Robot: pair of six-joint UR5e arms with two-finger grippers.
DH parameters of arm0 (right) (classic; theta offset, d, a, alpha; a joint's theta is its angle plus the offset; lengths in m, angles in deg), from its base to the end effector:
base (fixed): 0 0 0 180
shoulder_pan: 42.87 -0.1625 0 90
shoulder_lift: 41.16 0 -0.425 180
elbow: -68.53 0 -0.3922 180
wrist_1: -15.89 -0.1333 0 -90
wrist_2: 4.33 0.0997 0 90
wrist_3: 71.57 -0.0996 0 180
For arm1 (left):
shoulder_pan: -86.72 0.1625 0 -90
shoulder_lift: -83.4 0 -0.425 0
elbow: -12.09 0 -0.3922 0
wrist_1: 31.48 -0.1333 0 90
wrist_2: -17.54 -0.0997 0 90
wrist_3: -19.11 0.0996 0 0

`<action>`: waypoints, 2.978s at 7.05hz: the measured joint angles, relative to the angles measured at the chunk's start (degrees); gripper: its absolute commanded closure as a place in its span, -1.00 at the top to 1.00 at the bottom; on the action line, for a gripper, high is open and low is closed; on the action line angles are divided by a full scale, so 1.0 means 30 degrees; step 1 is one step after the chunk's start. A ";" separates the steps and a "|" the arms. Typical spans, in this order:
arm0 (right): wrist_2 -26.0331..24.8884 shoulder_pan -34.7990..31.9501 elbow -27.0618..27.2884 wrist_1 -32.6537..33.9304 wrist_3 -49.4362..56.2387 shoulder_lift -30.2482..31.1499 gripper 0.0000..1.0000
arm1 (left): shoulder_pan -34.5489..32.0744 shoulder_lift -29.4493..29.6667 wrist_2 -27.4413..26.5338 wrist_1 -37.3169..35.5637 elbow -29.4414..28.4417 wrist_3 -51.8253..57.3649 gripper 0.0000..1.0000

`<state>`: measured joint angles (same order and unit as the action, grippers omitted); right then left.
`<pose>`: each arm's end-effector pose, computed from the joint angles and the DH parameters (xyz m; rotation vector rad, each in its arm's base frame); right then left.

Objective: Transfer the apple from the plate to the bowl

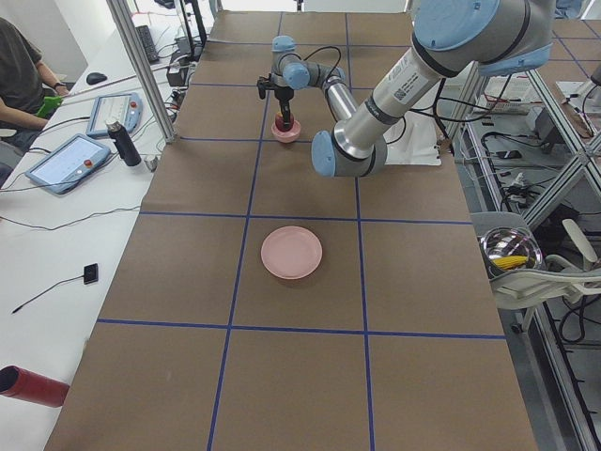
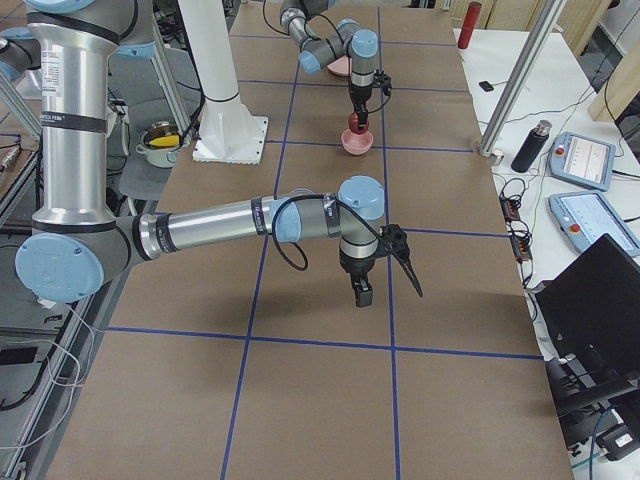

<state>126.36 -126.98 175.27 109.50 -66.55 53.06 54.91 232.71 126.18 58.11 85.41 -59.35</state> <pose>0.0206 -0.4664 0.5605 0.1439 -0.7115 -0.2372 0.6190 -0.5033 0.1167 -0.0188 0.7944 -0.2152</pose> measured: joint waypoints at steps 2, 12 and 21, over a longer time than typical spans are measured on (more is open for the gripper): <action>0.0047 -0.0001 0.0008 0.0018 -0.0054 -0.0042 1.00 | 0.0262 0.0096 -0.0288 0.1104 -0.1008 -0.0193 0.96; -0.0085 0.0056 -0.0490 -0.0126 -0.0597 -0.0192 1.00 | -0.4346 -1.1817 0.3040 -0.3124 1.4378 0.8947 0.97; 0.0134 0.0058 -0.0501 -0.0131 -0.0637 -0.0571 1.00 | -1.7709 -2.1190 1.1109 0.0401 1.0177 2.7894 0.97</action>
<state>126.76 -126.80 173.77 109.10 -68.46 51.34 1.78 169.14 159.51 59.32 115.94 24.34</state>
